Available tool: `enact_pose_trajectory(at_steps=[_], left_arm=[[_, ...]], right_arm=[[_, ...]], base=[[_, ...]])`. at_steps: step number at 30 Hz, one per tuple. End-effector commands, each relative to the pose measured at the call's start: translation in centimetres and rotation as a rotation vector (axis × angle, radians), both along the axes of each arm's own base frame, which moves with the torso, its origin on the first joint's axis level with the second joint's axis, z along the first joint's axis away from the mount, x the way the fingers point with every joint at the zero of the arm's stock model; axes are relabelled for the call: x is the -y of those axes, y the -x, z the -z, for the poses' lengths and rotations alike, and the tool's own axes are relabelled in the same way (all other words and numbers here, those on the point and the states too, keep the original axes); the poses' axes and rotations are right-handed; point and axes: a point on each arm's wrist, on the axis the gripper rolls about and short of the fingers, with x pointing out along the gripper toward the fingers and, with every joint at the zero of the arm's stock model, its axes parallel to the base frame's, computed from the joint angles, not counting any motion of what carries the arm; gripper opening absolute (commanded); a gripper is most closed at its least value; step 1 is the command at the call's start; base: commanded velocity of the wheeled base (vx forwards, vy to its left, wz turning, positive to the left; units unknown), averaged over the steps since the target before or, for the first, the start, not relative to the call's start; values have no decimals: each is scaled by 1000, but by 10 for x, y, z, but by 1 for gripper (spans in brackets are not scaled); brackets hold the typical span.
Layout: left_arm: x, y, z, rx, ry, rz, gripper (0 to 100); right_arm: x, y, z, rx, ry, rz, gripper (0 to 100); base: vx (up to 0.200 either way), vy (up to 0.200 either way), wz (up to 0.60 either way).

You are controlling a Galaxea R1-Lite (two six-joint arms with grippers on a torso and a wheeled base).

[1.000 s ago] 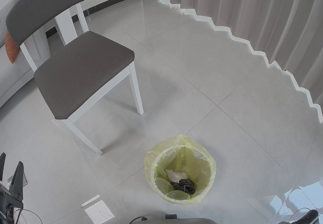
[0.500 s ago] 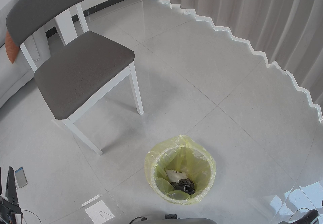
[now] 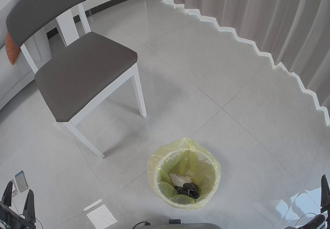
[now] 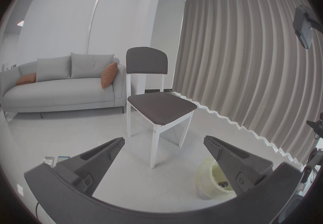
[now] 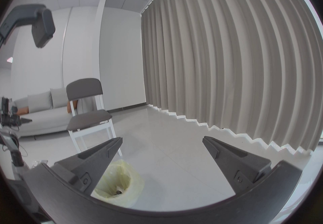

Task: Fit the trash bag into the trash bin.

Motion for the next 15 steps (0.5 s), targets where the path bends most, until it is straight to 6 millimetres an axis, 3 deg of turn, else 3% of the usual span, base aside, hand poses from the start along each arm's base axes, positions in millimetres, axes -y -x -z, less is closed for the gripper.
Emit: enact_pose_trajectory(at_steps=[1,10,13,15], left_arm=[[0,-1,9,-48,-105,-9,100],[0,0,12,-92,-129,17,100],[0,-1,11,-70,-75,-8,100],[0,-1,11,-70,-76,-8,100]], right_arm=[[1,-3,12,-71,11,32,100],[2,-3,13,-84,6,113,100],[7,0,1,40,-11,311,100],[7,1,-1,60,-17,331,100]], base=[[0,0,0],[0,0,0],[0,0,0],[0,0,0]])
